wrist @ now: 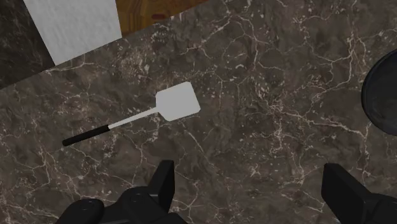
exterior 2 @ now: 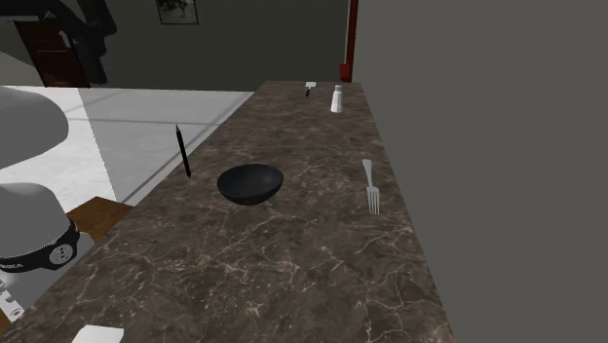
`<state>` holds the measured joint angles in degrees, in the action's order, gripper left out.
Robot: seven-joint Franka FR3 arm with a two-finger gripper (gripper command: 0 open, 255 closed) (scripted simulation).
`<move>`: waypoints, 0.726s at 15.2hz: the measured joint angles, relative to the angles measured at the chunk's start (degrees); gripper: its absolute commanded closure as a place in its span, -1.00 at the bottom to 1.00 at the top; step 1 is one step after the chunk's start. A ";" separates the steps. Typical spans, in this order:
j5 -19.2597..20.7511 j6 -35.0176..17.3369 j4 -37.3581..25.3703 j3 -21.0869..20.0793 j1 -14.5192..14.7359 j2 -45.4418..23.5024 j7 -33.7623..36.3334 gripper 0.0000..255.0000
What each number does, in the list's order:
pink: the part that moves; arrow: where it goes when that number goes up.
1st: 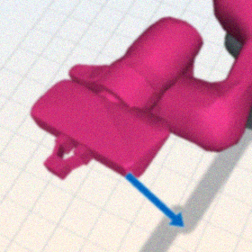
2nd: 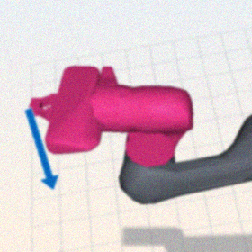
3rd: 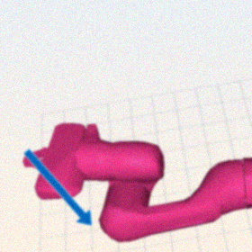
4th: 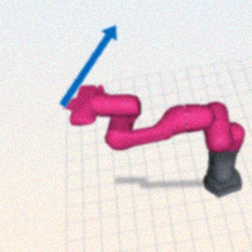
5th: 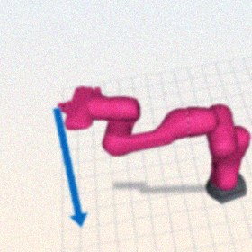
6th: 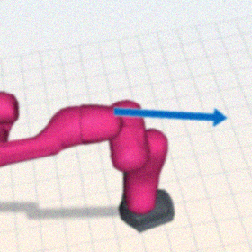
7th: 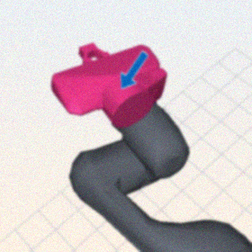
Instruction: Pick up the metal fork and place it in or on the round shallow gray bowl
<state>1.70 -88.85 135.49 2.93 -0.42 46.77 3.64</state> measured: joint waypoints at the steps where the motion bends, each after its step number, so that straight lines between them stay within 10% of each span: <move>1: 0.00 0.00 0.00 0.00 0.00 0.00 0.00 -1.00; 11: -10.30 -7.16 4.68 -12.75 0.31 -3.05 21.76 -1.00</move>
<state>-8.59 -96.00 140.18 -9.82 -0.11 43.71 25.40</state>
